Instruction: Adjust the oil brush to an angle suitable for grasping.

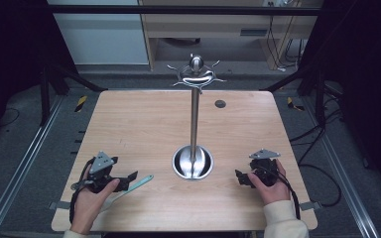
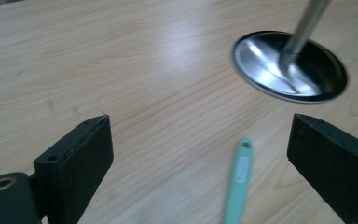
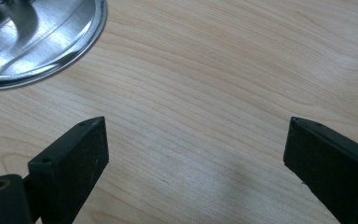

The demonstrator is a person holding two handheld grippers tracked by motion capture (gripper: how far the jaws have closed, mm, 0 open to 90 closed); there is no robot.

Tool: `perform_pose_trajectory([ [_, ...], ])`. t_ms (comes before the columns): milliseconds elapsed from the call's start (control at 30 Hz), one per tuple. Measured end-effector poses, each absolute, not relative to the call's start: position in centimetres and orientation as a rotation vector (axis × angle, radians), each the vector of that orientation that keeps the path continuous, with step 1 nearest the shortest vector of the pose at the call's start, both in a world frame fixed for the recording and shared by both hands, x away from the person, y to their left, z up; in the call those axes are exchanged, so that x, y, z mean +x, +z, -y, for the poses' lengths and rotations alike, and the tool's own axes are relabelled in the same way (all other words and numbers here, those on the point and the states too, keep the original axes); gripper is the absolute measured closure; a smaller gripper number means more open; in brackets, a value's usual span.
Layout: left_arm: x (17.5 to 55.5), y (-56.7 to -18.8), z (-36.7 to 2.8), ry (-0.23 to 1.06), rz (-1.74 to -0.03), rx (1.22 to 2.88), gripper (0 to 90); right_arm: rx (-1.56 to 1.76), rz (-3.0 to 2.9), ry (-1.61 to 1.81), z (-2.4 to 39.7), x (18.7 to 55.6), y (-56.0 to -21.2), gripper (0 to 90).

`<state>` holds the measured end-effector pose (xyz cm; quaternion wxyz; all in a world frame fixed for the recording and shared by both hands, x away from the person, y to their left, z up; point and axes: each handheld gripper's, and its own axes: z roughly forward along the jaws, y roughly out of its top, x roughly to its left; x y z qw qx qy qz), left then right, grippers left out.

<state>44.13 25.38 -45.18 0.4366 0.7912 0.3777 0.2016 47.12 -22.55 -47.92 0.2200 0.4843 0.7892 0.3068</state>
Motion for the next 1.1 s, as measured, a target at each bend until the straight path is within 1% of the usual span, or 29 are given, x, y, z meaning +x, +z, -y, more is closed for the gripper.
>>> perform_pose_trajectory([
  [67,43.9,-45.1,-24.6,0.483,-0.907,1.986,9.1,1.338,-2.186,0.852,22.5,47.1,-47.9,7.2],
  [100,43.8,-45.1,-24.2,0.472,-0.888,2.001,13.1,1.336,-2.184,0.852,22.5,47.1,-47.9,7.2],
  [133,43.6,-45.1,-23.4,0.454,-0.844,2.037,14.3,1.336,-2.184,0.852,22.5,47.1,-47.9,7.2],
  [167,43.6,-45.1,-23.4,0.454,-0.844,2.037,16.2,1.336,-2.184,0.852,22.5,47.1,-47.9,7.2],
  [200,43.5,-45.1,-22.9,0.447,-0.826,2.057,16.2,1.334,-2.185,0.852,22.5,47.1,-47.9,7.2],
  [233,43.3,-45.2,-22.5,0.440,-0.809,2.074,19.4,1.334,-2.184,0.852,22.5,47.1,-47.9,7.2],
  [300,43.1,-45.4,-21.8,0.423,-0.773,2.117,22.6,1.336,-2.184,0.852,22.5,47.1,-47.9,7.2],
  [400,43.0,-45.9,-20.9,0.402,-0.727,2.184,33.2,1.331,-2.183,0.850,22.4,47.1,-47.9,7.2],
  [467,42.9,-46.4,-20.4,0.382,-0.692,2.242,47.3,1.328,-2.184,0.849,22.5,47.1,-47.9,7.2],
  [500,42.9,-46.4,-20.4,0.382,-0.692,2.242,52.7,1.332,-2.184,0.849,22.4,47.1,-47.9,7.3],
  [533,42.9,-46.5,-20.3,0.373,-0.684,2.256,52.7,1.332,-2.184,0.849,22.4,47.1,-47.9,7.3],
  [567,42.9,-46.6,-20.2,0.367,-0.679,2.272,55.5,1.331,-2.184,0.849,22.4,47.1,-47.9,7.3],
  [600,42.9,-46.7,-20.1,0.361,-0.675,2.285,60.5,1.329,-2.183,0.848,22.4,47.1,-47.9,7.3],
  [633,43.0,-46.8,-20.0,0.363,-0.673,2.307,68.0,1.329,-2.184,0.847,22.4,47.1,-47.9,7.3],
  [700,43.0,-46.9,-20.0,0.364,-0.674,2.321,75.5,1.327,-2.186,0.849,22.5,47.1,-47.9,7.3],
  [733,43.1,-47.0,-20.0,0.367,-0.680,2.330,75.5,1.327,-2.186,0.849,22.5,47.1,-47.9,7.3],
  [767,43.2,-47.2,-20.1,0.366,-0.698,2.345,80.0,1.331,-2.187,0.847,22.4,47.2,-47.9,7.3],
  [900,43.5,-47.4,-20.3,0.360,-0.729,2.363,87.1,1.329,-2.187,0.846,22.4,47.1,-47.9,7.3],
  [1100,43.9,-47.8,-20.5,0.384,-0.779,2.383,89.9,1.329,-2.186,0.848,22.4,47.1,-47.9,7.4],
])
